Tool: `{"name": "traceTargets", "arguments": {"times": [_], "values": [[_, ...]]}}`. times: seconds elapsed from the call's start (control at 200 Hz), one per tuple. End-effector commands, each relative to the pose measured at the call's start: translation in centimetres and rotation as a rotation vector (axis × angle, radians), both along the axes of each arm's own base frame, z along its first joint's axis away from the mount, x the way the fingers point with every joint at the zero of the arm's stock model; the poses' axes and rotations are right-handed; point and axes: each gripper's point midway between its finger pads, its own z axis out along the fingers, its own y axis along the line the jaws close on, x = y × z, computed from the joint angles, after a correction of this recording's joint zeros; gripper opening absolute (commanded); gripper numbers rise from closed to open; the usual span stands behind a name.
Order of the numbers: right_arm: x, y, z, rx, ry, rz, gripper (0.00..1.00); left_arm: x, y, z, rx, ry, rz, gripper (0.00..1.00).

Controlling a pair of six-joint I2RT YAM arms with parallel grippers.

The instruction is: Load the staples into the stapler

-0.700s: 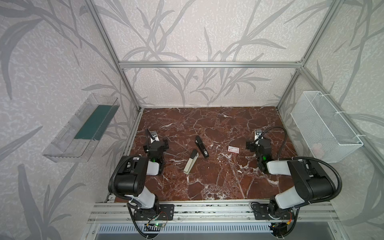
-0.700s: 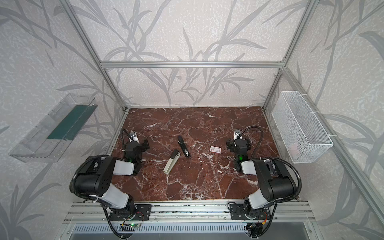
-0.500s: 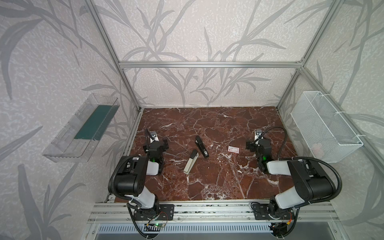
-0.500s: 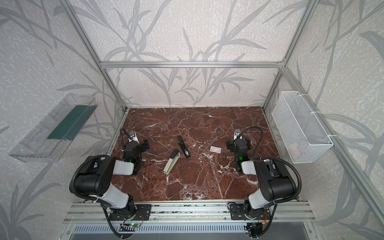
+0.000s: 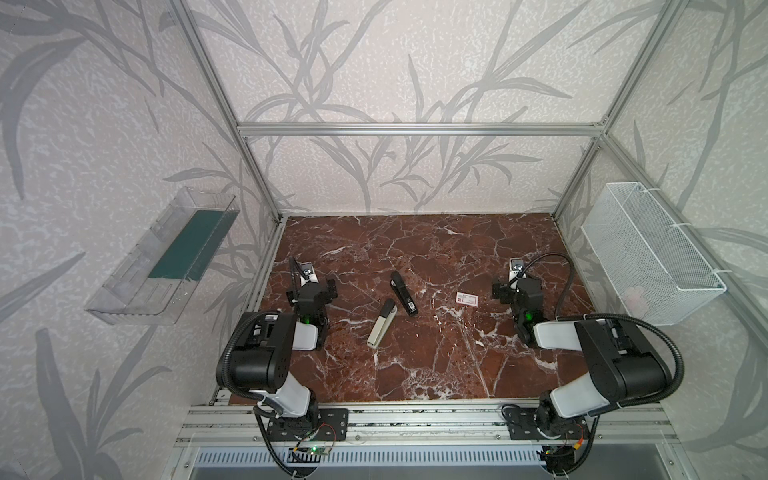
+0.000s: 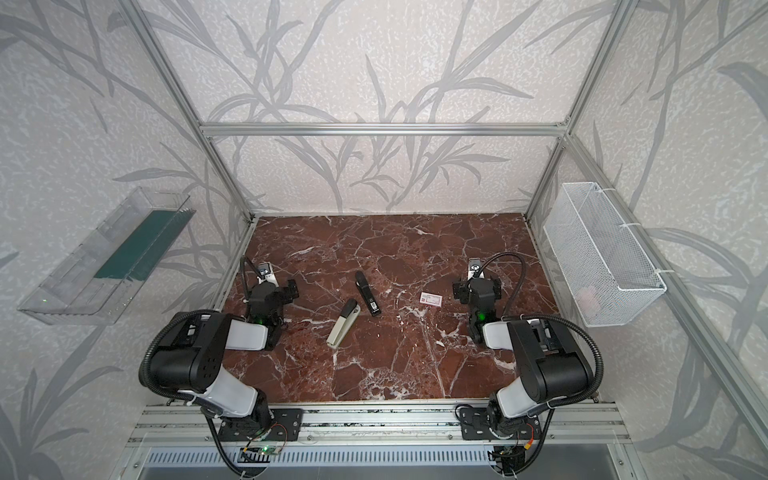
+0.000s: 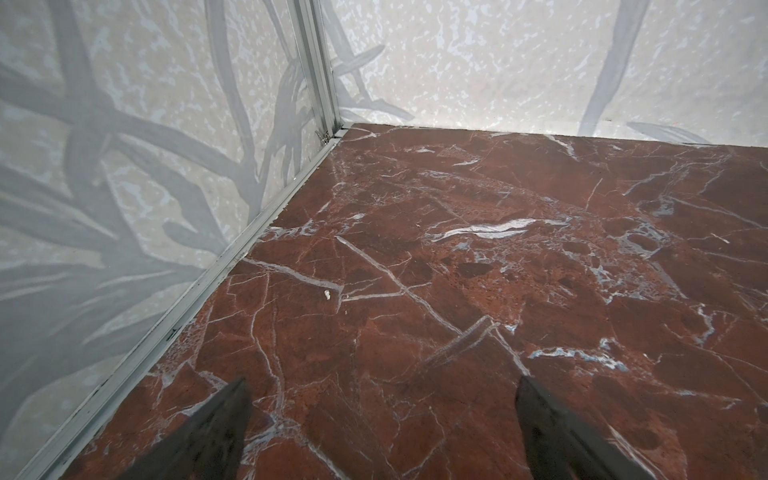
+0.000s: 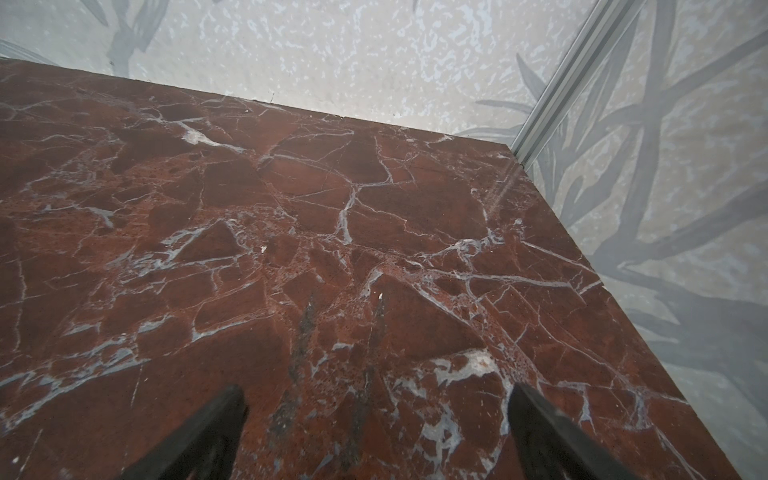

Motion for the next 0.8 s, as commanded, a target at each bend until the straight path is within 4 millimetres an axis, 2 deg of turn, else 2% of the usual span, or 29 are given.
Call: {"name": "traceTargets", "arguments": {"times": [0.0,0.68,0.795], "values": [[0.7,0.1,1.0,0.016,-0.031,-0.004,0.99,0.4,-0.1,0.8,-0.003,-0.021,-0.002,0.99],[0.6,0.1,1.0,0.012,-0.037,-0.003,0.99,0.4,0.1,1.1,-0.004,-0.025,0.007,0.99],[0.5,0.9,4.0,-0.045,-0.021,0.000,0.99,0.8,0.0,2.8,-0.007,0.024,0.007,0.99]]}}
